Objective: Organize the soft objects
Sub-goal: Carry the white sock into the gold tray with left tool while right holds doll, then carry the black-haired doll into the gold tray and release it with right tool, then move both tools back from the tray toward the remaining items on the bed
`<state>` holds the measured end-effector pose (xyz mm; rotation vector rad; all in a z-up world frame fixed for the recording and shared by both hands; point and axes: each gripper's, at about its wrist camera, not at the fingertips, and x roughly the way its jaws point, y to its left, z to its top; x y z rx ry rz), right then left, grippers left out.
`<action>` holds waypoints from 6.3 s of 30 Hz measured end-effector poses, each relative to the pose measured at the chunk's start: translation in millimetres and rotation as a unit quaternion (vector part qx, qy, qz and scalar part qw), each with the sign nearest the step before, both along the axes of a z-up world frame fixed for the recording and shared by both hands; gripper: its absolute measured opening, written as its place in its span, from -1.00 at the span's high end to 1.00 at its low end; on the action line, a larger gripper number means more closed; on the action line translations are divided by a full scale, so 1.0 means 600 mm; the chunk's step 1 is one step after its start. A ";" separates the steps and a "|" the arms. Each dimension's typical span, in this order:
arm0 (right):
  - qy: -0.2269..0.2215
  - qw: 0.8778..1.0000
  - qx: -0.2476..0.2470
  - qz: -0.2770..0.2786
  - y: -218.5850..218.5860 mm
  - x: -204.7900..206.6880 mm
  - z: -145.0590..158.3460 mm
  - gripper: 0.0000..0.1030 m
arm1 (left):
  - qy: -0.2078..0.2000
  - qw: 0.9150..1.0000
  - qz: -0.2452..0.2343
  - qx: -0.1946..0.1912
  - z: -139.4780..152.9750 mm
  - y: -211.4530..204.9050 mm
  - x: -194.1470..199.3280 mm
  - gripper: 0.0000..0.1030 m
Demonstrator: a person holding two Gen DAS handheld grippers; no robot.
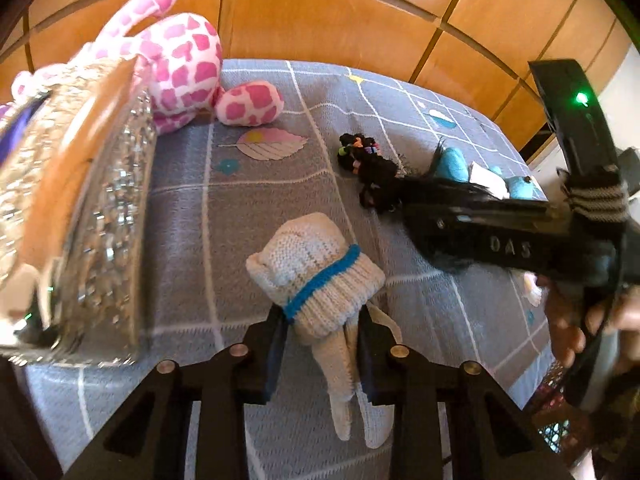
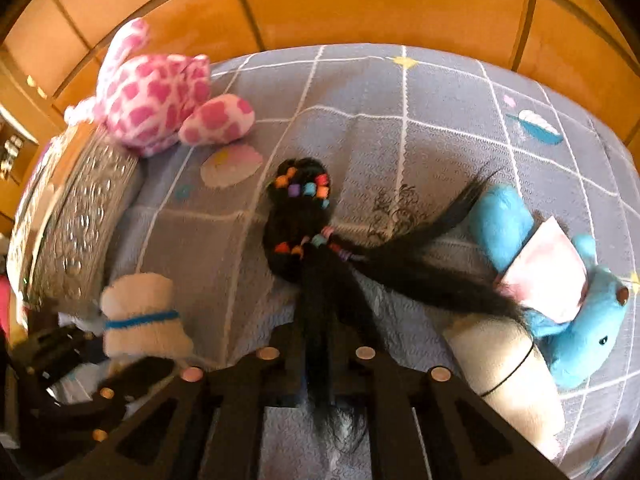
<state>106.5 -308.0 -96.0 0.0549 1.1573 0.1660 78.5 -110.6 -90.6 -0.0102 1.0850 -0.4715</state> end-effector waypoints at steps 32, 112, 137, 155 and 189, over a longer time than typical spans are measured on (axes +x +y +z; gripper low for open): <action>-0.015 0.997 -0.075 0.005 0.005 0.034 -0.037 0.80 | -0.127 0.982 0.133 -0.036 0.186 0.169 0.086 0.39; -0.061 0.935 0.212 0.279 0.624 -0.073 0.097 0.94 | -0.174 0.851 0.491 0.067 0.131 0.612 -0.196 -0.45; -0.024 0.938 0.196 0.286 0.668 -0.084 0.033 0.44 | -0.180 0.867 0.461 0.059 0.139 0.582 -0.193 -0.59; -0.171 0.953 0.084 0.234 0.562 -0.127 0.111 0.20 | -0.189 0.890 0.411 0.054 0.149 0.528 -0.191 -0.66; -0.117 0.977 0.034 -0.176 -0.010 -0.063 0.102 -0.09 | -0.173 0.974 0.145 0.033 0.148 0.280 -0.141 -0.67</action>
